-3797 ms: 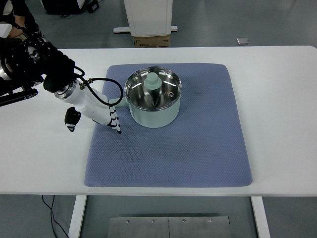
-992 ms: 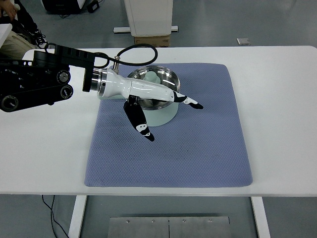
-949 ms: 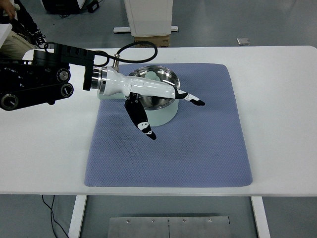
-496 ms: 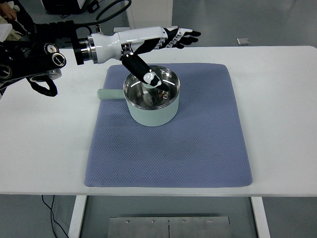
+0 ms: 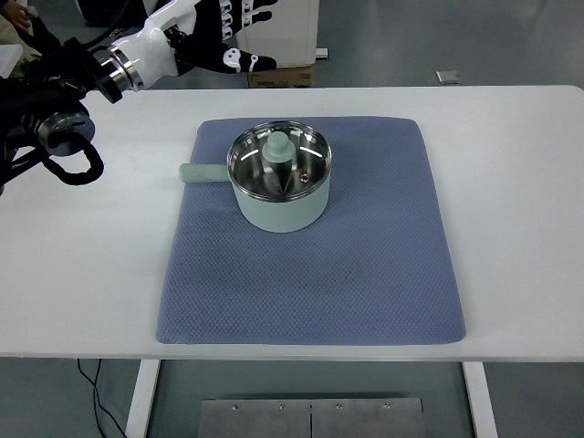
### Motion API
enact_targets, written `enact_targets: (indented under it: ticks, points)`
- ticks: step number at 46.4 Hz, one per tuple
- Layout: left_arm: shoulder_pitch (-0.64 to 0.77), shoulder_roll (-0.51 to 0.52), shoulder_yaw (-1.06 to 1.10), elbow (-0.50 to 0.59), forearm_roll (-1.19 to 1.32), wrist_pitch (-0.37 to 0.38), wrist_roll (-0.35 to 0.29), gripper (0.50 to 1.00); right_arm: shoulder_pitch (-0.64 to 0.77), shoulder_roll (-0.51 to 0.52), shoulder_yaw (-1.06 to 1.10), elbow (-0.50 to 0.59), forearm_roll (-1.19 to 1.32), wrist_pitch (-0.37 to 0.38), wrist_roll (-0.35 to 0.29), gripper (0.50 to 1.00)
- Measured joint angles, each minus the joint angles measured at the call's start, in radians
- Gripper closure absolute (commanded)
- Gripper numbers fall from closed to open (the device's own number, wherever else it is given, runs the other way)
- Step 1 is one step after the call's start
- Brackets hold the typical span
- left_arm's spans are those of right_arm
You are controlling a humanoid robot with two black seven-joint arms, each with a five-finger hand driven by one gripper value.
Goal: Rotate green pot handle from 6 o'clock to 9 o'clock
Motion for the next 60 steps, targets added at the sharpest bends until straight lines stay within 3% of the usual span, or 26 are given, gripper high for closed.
enact_targets:
  ticks: [7,36,60]
  points:
    - [0.073,-0.001,-0.06,0.049,-0.073,0.015,0.0,0.5,0.0,0.0,0.0,0.0,0.0,0.0,0.0,0.5]
    - [0.305,-0.068,-0.248,0.13,-0.175,0.211,0.0,0.5,0.0,0.0,0.0,0.0,0.0,0.0,0.0,0.5]
    - [0.421,-0.238,-0.378,0.267,-0.229,0.277,0.0,0.5,0.0,0.0,0.0,0.0,0.0,0.0,0.0,0.5]
